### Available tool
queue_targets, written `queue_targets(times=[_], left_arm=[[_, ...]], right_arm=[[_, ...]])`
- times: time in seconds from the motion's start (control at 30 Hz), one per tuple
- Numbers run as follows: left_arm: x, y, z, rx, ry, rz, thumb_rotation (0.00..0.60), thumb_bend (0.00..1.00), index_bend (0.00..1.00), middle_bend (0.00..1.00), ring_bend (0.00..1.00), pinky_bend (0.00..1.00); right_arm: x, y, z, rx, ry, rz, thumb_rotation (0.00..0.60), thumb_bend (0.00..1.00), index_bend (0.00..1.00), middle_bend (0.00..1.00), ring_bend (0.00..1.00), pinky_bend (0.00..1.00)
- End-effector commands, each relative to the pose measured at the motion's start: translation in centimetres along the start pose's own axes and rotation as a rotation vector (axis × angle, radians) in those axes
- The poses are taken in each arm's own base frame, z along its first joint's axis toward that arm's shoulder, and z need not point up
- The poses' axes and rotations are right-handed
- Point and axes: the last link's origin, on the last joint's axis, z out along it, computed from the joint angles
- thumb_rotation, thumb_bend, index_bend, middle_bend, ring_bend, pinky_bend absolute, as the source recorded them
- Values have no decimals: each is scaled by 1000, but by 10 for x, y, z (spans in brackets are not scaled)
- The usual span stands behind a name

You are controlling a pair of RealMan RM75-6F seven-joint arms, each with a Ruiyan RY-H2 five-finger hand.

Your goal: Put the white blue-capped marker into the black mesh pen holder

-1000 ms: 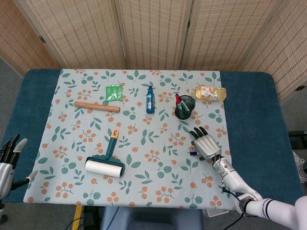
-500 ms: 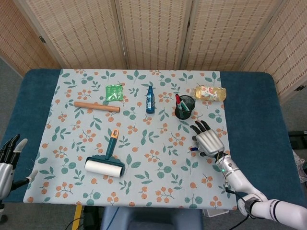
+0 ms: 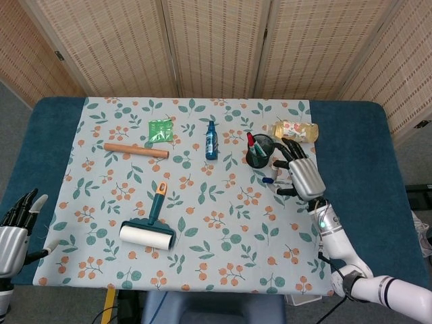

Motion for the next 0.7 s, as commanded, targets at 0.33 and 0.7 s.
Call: queue_targets(times=[0.33, 0.7], left_arm=[[3, -8, 3, 25, -4, -18, 600, 206, 0, 0, 0, 218], [3, -10, 4, 29, -7, -22, 600, 206, 0, 0, 0, 218]], right_arm=[[-22, -31, 83, -92, 304, 518, 600, 240, 638, 149, 0, 0], [-26, -19, 102, -136, 358, 481, 600, 247, 638, 149, 0, 0]])
